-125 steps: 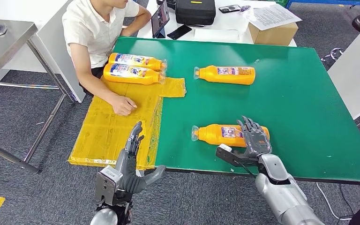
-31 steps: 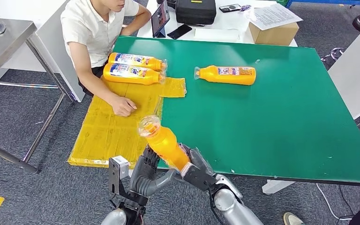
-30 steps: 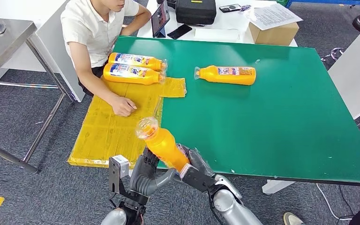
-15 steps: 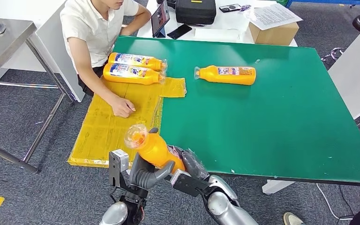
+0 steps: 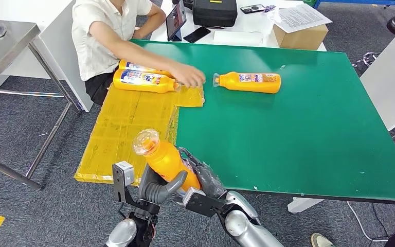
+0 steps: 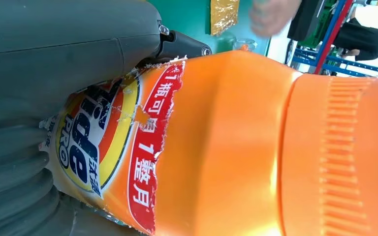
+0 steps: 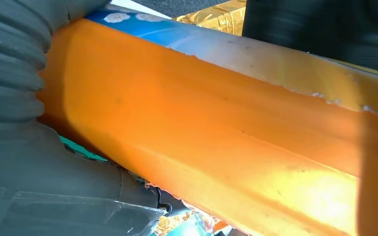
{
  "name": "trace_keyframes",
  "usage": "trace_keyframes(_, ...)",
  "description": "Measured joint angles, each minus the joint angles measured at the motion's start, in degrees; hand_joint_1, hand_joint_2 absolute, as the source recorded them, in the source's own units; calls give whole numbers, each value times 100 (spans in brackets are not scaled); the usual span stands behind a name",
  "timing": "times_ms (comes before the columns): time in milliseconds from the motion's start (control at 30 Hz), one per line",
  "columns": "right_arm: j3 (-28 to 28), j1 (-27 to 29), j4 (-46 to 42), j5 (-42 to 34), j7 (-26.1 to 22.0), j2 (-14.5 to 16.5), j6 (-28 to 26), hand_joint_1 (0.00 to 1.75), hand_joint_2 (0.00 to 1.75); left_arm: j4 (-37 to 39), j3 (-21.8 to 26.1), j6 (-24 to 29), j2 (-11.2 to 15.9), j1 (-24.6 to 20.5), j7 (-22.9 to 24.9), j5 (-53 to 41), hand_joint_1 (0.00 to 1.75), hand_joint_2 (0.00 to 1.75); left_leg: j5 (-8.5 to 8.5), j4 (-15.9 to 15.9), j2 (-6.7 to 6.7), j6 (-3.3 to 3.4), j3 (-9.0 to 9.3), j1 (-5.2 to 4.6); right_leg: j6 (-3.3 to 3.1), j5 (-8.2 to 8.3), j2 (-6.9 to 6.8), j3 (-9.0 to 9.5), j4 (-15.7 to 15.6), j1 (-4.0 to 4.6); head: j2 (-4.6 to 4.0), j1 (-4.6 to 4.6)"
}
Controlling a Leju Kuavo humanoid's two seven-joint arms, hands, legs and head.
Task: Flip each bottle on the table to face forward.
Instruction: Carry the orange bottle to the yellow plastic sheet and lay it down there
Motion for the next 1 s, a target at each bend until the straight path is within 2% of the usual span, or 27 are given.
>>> trace_keyframes(333, 88, -41, 0, 71, -58, -20, -193, 0, 175, -73, 51, 14, 2, 34, -36, 143, 175, 175, 0, 0, 0, 0, 0, 0, 0, 0, 0, 0, 0, 0, 0, 1)
trace_keyframes(433, 118, -26, -25, 319, -189, -53, -615, 0, 175, -126, 74, 229, 3, 34, -150, -45, 175, 175, 0, 0, 0, 0, 0, 0, 0, 0, 0, 0, 0, 0, 0, 1)
trace_keyframes(567, 114, 257, -437, 685, -511, -191, -1458, 0, 175, -149, 176, 889, 5, -20, -359, -552, 175, 175, 0, 0, -2, 0, -1, 0, 0, 0, -1, -1, -1, 0, 0, 2)
trace_keyframes(700, -39, 791, -1362, 950, -685, -345, -2486, 0, 0, -102, 484, 1818, 33, -139, -646, -1179, 175, 175, -1, 0, -2, -1, -7, 0, 0, -1, -1, -7, 0, 1, 0, 2)
trace_keyframes(800, -283, 1094, -2133, 1104, -720, -422, -3038, 0, 0, -8, 746, 2442, 55, -242, -973, -1873, 175, 175, -1, 0, 0, -1, -7, 1, -1, -1, 0, -8, 0, 1, 0, 1)
trace_keyframes(1000, -895, 1454, -3197, 1297, -869, -320, -3216, 0, 0, 91, 1026, 2667, 103, -314, -911, -2884, 175, 175, 0, 0, 0, 0, -7, 0, 0, 0, -1, -7, 0, 0, 0, 2)
